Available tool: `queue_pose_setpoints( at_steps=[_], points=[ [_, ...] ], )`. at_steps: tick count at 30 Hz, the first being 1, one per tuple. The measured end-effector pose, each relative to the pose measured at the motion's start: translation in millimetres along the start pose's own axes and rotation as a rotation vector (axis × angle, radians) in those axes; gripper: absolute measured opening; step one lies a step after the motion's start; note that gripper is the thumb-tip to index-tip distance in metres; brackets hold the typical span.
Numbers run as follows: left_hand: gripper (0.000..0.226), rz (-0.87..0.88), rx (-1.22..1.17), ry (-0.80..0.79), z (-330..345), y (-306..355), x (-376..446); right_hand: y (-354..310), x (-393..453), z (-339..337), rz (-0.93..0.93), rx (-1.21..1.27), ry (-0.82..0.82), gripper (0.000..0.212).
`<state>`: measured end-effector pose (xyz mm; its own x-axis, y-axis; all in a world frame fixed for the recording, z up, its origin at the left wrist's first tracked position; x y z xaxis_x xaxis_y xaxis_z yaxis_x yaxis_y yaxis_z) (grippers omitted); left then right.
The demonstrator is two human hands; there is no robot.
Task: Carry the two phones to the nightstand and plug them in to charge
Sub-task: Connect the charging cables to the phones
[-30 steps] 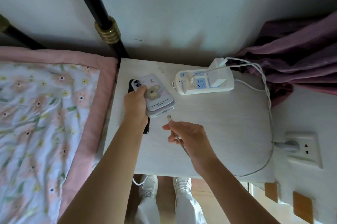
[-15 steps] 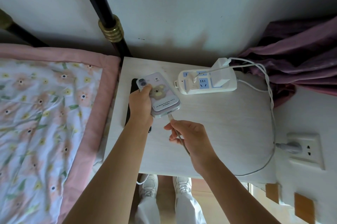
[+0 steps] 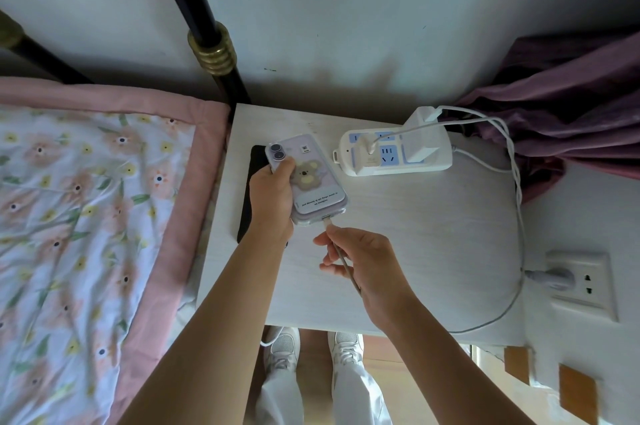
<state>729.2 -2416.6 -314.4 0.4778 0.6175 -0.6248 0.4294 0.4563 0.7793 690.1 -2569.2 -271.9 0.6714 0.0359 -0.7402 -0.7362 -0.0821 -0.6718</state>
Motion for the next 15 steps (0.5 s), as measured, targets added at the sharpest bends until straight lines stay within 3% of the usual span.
queue_pose_setpoints(
  at_steps=[7,15],
  points=[
    [0.012,0.094,0.064,-0.027,0.9,2.2,-3.3,6.4,0.6,-2.9,0.0,-0.029,0.014,0.031],
    [0.034,0.13,0.067,-0.064,3.3,0.7,-7.0,11.8,1.4,-6.0,-0.001,-0.045,0.024,0.03]
  ],
)
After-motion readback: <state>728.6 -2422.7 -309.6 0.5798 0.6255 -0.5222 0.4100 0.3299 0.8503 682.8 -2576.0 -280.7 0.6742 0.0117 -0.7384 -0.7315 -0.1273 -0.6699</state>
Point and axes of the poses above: each hand's wrist, its own x-axis towards the middle knuckle, its own z-axis out of the palm, y = z × x, the point moved 7 cm from there along x, towards the middle knuckle, and after that the axes turned 12 degrees about y, right-handed, at the moved point
